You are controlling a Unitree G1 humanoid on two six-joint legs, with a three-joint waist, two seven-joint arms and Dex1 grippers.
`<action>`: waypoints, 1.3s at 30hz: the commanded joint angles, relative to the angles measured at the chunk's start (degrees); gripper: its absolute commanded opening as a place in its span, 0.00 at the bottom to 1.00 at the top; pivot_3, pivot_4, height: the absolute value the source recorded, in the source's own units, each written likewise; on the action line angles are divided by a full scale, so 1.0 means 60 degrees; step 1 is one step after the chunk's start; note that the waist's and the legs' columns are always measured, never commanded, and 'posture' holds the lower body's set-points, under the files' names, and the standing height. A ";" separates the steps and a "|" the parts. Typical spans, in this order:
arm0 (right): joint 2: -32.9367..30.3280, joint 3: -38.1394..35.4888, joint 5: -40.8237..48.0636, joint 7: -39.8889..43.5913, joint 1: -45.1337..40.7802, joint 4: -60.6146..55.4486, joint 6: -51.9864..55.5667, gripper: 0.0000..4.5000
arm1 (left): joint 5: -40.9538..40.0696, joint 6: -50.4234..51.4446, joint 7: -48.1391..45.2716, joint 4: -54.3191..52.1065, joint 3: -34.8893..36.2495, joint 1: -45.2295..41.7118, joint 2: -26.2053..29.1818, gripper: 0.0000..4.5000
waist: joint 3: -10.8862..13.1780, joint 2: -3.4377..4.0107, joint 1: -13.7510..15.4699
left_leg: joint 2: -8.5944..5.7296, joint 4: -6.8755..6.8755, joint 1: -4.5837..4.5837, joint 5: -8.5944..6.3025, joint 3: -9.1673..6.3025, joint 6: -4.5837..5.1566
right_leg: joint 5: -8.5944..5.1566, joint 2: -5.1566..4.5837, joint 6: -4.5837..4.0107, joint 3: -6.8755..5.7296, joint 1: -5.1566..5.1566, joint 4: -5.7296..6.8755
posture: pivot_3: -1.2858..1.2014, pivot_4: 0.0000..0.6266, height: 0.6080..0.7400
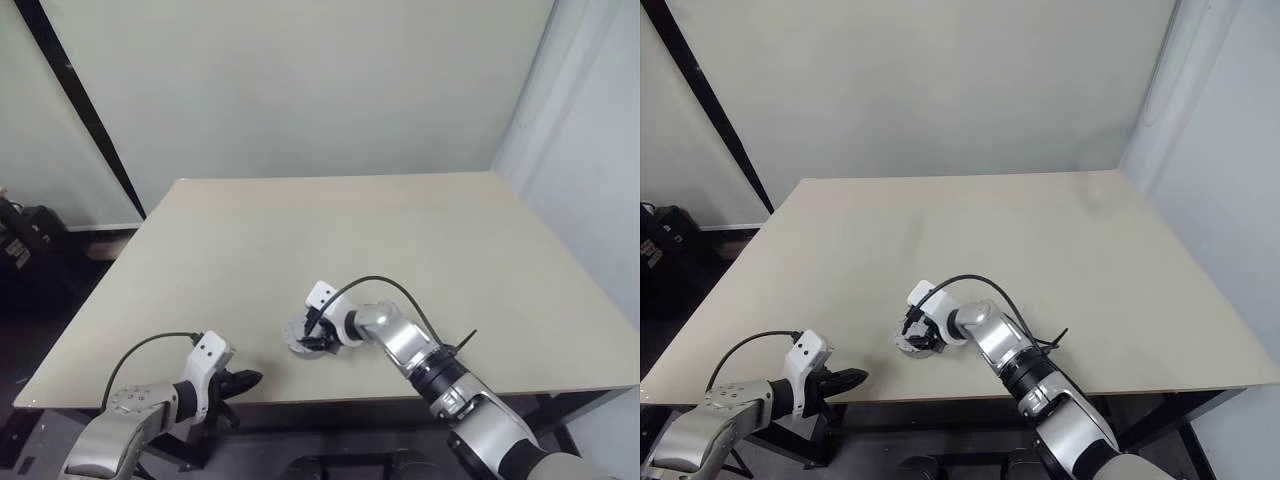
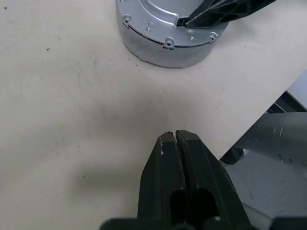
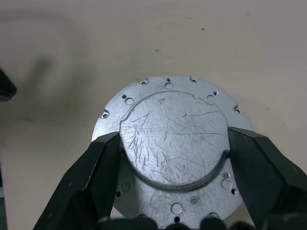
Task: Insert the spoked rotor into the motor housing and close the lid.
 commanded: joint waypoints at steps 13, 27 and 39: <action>-0.0228 0.0348 -0.0430 -0.0126 -0.0246 -0.0649 0.0414 0.71 | 0.0045 -0.0163 -0.0078 -0.0151 0.0043 -0.0079 -0.0037 0.00 | -0.0001 0.0000 0.0001 | -0.0001 0.0002 0.0000 0.0000 0.0001 0.0000 | 0.0000 -0.0001 0.0000 0.0000 0.0003 -0.0001 | 0.52 0.00 1.00; -0.0473 0.0634 -0.0448 0.0119 -0.0307 -0.0635 0.0351 0.71 | 0.0124 -0.0097 -0.0327 -0.0100 -0.0127 -0.0018 0.0086 0.00 | -0.0001 0.0000 0.0003 | -0.0007 0.0004 0.0002 0.0000 -0.0001 0.0000 | 0.0000 -0.0005 0.0001 0.0001 0.0008 -0.0001 | 0.52 0.00 1.00; -0.0495 0.0635 -0.0425 0.0110 -0.0324 -0.0565 0.0354 0.71 | -0.0017 -0.0785 0.0562 0.0344 0.0039 -0.1119 -0.1279 0.00 | -0.0004 -0.0002 0.0006 | -0.0015 0.0019 0.0006 0.0001 -0.0007 0.0000 | 0.0011 -0.0007 0.0019 0.0001 0.0039 -0.0003 | 0.52 0.00 1.00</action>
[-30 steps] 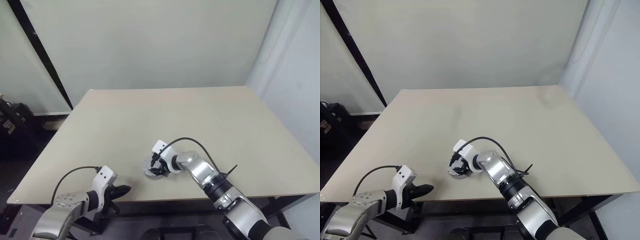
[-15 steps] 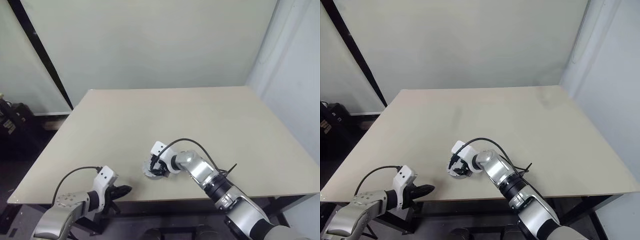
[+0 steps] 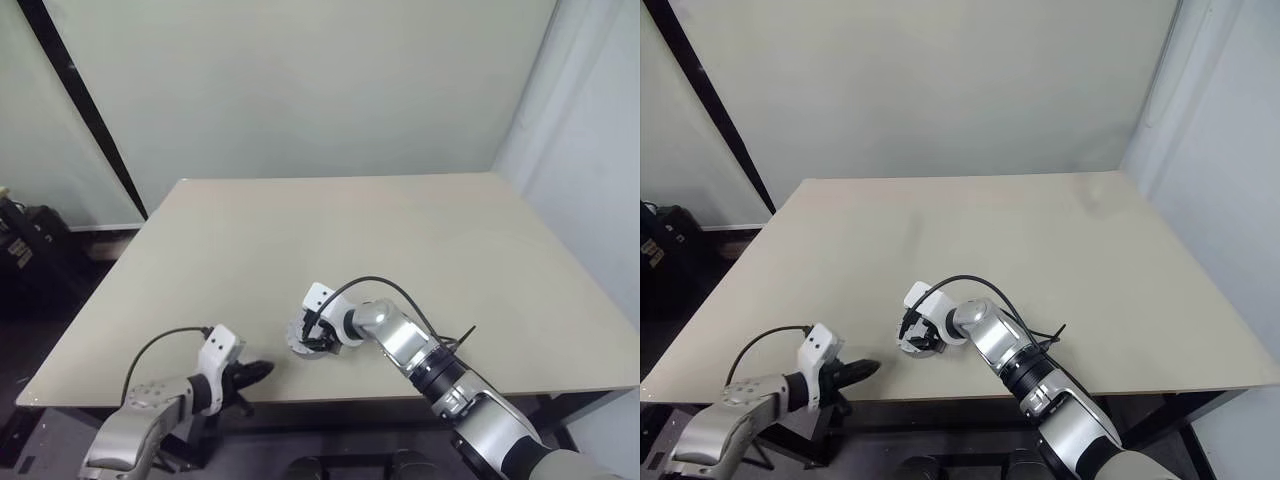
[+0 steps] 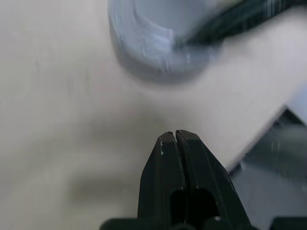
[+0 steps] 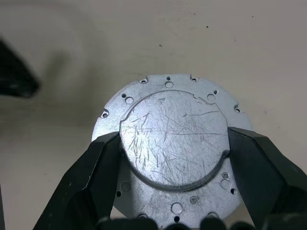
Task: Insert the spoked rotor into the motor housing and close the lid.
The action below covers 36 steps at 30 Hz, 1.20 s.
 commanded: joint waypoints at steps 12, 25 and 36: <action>-0.0184 0.0004 -0.0227 0.0005 -0.0197 -0.0133 0.0121 0.71 | 0.0847 -0.0820 0.0570 0.1653 -0.0755 -0.1372 -0.0913 0.00 | 0.0000 0.0004 0.0005 | -0.0011 -0.0002 0.0044 0.0001 -0.0007 0.0004 | 0.0001 -0.0002 0.0002 0.0000 0.0058 -0.0006 | 0.52 0.00 1.00; -0.0223 0.0001 -0.0159 0.0032 -0.0166 -0.0269 0.0326 0.71 | 0.1252 -0.1026 0.0426 0.2245 -0.1121 -0.1677 -0.1152 0.00 | -0.0001 0.0004 0.0005 | -0.0014 -0.0003 0.0069 0.0001 -0.0013 0.0003 | -0.0008 -0.0007 -0.0011 0.0000 0.0084 -0.0007 | 0.52 0.00 1.00; -0.0211 0.0006 -0.0128 0.0073 -0.0153 -0.0242 0.0365 0.71 | 0.1044 -0.0996 0.0354 0.2172 -0.0915 -0.1684 -0.1214 0.00 | -0.0001 0.0004 0.0004 | -0.0013 -0.0005 0.0071 0.0001 -0.0014 0.0003 | -0.0007 -0.0008 -0.0009 -0.0001 0.0083 -0.0006 | 0.52 0.00 1.00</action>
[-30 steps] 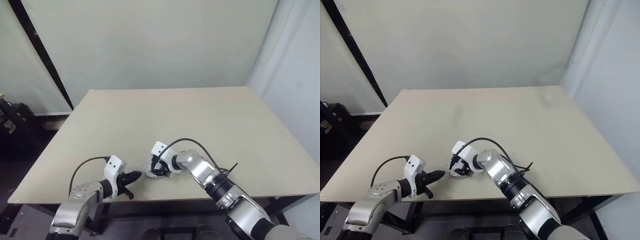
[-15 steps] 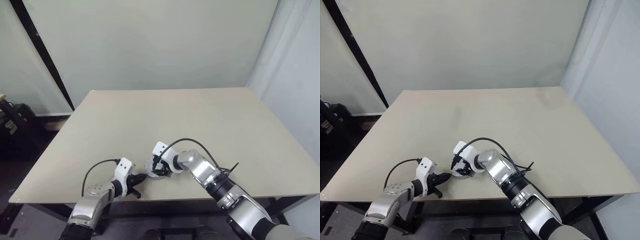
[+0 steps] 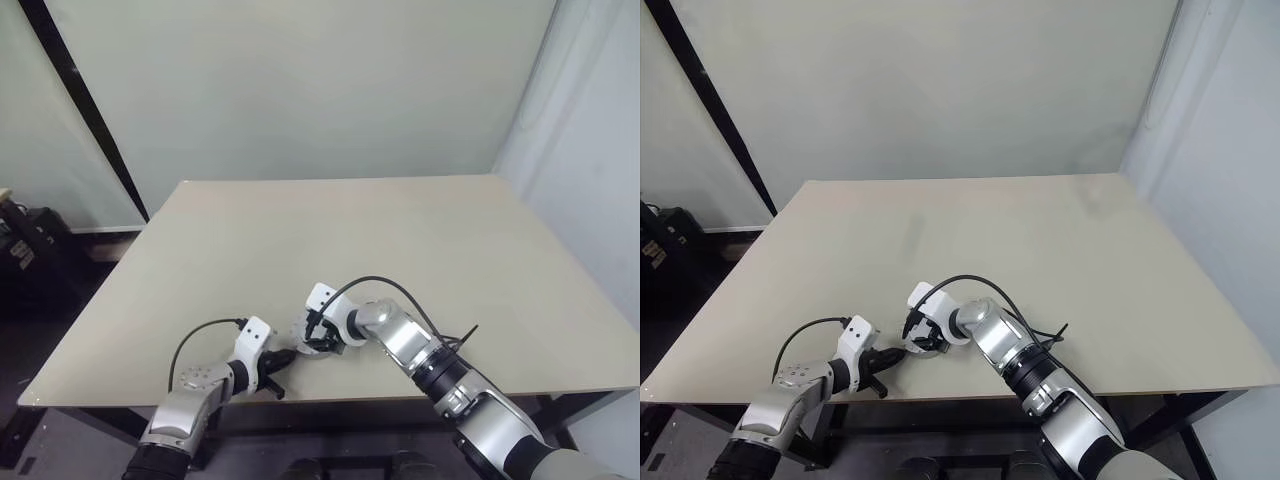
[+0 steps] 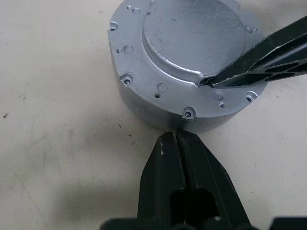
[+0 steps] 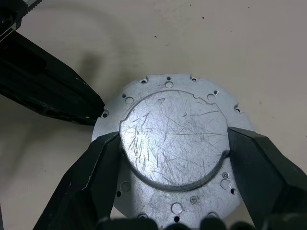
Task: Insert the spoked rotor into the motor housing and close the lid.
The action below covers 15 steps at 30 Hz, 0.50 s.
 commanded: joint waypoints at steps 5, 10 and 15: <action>-0.0072 -0.0031 -0.0144 0.0064 -0.0125 -0.0116 0.0074 0.71 | -0.1395 0.0364 -0.0302 -0.0325 0.1304 -0.0418 -0.0216 0.00 | 0.0001 0.0001 0.0000 | 0.0000 0.0000 0.0000 0.0000 -0.0001 -0.0001 | -0.0003 -0.0001 -0.0005 -0.0001 -0.0001 0.0000 | 0.52 0.00 1.00; -0.0070 -0.0032 -0.0153 0.0051 -0.0136 -0.0059 0.0047 0.71 | -0.2332 0.1200 -0.0406 -0.0667 0.1949 -0.0514 -0.0295 0.00 | -0.0001 -0.0001 -0.0008 | 0.0000 0.0002 0.0001 0.0000 -0.0003 -0.0001 | -0.0004 -0.0004 -0.0005 -0.0005 0.0002 -0.0001 | 0.52 0.00 1.00; -0.0063 -0.0037 -0.0150 0.0046 -0.0125 -0.0065 0.0068 0.71 | -0.2389 0.1445 -0.0310 -0.0683 0.1801 -0.0554 -0.0333 0.00 | -0.0001 -0.0002 -0.0005 | 0.0002 -0.0014 0.0009 -0.0001 -0.0003 0.0000 | 0.0002 0.0000 0.0005 -0.0003 0.0001 -0.0001 | 0.52 0.00 1.00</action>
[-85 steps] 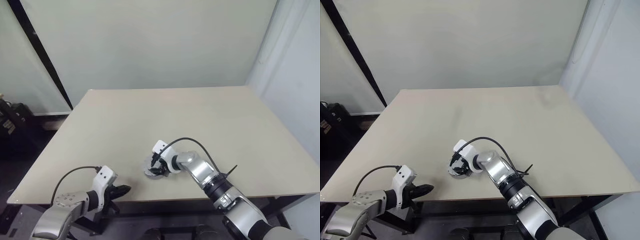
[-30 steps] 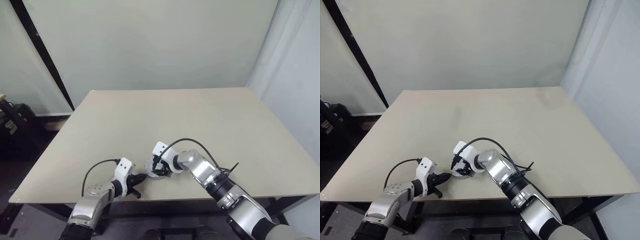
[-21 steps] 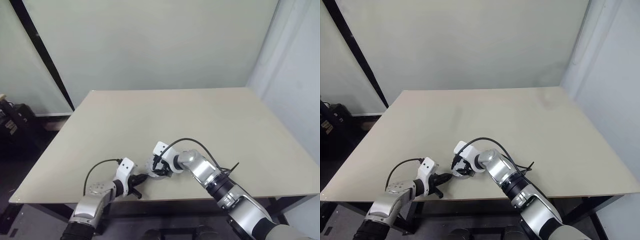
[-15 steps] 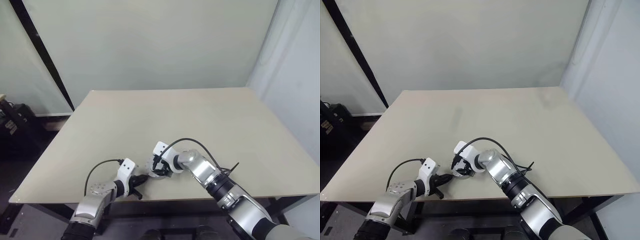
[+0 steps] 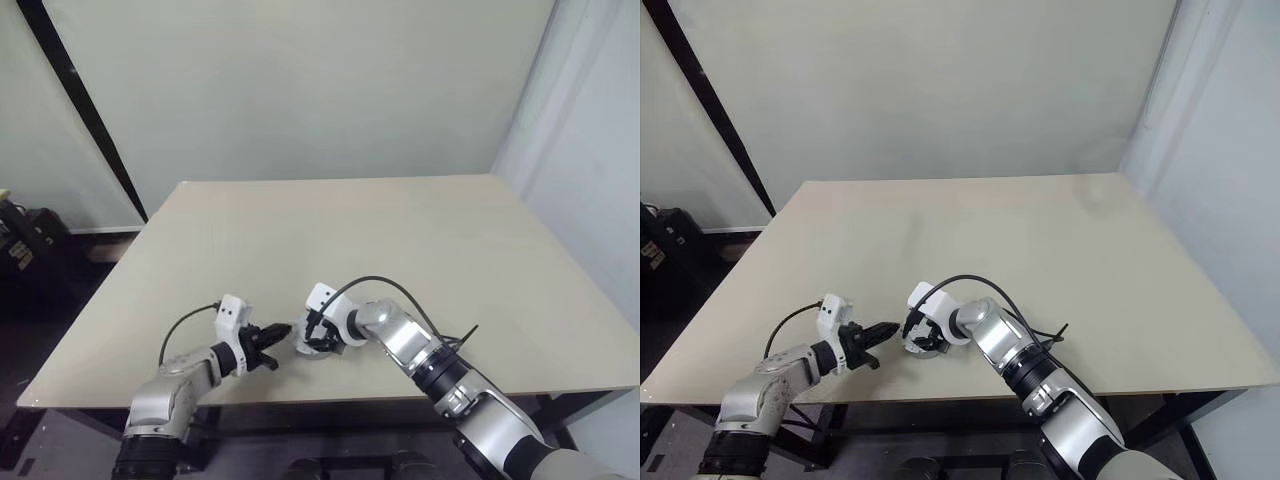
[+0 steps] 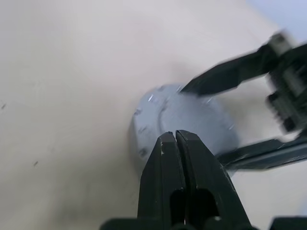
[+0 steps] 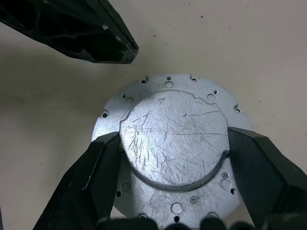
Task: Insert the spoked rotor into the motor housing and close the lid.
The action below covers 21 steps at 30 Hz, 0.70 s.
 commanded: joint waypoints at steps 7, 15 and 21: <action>-0.0095 -0.0035 -0.0163 0.0009 -0.0093 -0.0117 0.0097 0.71 | 0.1029 -0.0638 0.0250 0.0645 -0.0893 -0.0428 -0.0014 0.00 | 0.0000 0.0000 0.0003 | -0.0001 0.0002 0.0002 0.0000 0.0005 -0.0001 | -0.0007 -0.0001 -0.0012 0.0003 0.0005 -0.0002 | 0.52 0.00 1.00; -0.0131 -0.0045 -0.0145 0.0011 -0.0044 -0.0235 0.0191 0.71 | 0.1779 -0.1285 0.0501 0.1416 -0.1284 -0.0640 -0.0082 0.00 | -0.0001 0.0003 0.0008 | -0.0005 0.0001 0.0013 -0.0001 0.0005 -0.0002 | -0.0008 -0.0007 -0.0011 0.0003 0.0014 -0.0004 | 0.52 0.00 1.00; -0.0172 -0.0141 0.0071 0.0289 -0.0046 -0.0468 0.0367 0.99 | 0.1903 -0.1398 0.0420 0.1434 -0.1418 -0.0631 -0.0127 0.00 | -0.0002 0.0001 0.0001 | -0.0006 0.0000 0.0013 -0.0001 0.0002 -0.0002 | -0.0008 -0.0007 -0.0011 0.0002 0.0014 -0.0005 | 0.52 0.00 1.00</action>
